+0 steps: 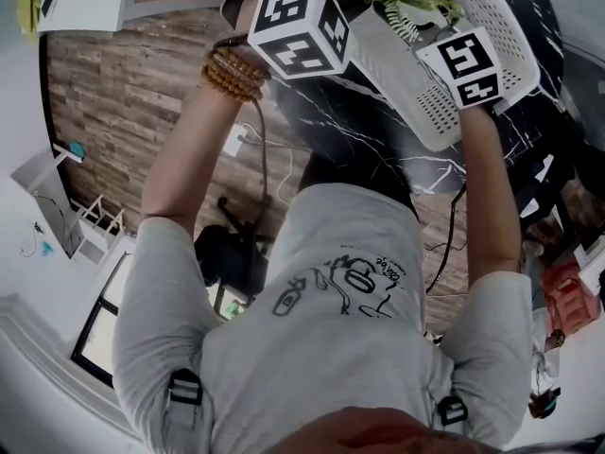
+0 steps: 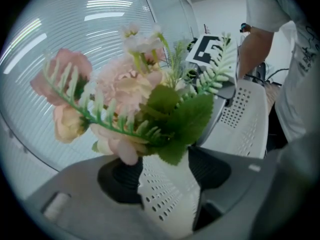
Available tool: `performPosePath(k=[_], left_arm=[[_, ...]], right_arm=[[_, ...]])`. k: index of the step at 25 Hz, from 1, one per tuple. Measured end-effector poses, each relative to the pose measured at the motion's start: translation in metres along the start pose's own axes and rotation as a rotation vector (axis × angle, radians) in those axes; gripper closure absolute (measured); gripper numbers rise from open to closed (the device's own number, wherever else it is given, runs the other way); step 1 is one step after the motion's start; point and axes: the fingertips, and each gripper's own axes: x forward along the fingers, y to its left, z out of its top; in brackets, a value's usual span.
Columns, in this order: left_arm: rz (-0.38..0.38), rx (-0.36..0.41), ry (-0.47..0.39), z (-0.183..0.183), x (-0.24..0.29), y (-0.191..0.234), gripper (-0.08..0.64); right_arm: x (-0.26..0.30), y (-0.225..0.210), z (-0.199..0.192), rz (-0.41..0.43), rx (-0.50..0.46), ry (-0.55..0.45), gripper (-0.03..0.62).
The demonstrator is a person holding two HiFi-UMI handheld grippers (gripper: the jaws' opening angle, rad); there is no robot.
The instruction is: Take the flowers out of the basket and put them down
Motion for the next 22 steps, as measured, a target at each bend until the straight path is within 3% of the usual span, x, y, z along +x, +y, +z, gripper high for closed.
performPosePath(k=[12, 22], left_arm=[[-0.003, -0.007, -0.018, 0.002, -0.005, -0.001, 0.288], [0.002, -0.016, -0.061, 0.030, -0.029, 0.006, 0.293]], right_arm=[[0.001, 0.001, 0.008, -0.016, -0.011, -0.007, 0.313], [-0.023, -0.001, 0.034, -0.032, -0.031, -0.015, 0.314]])
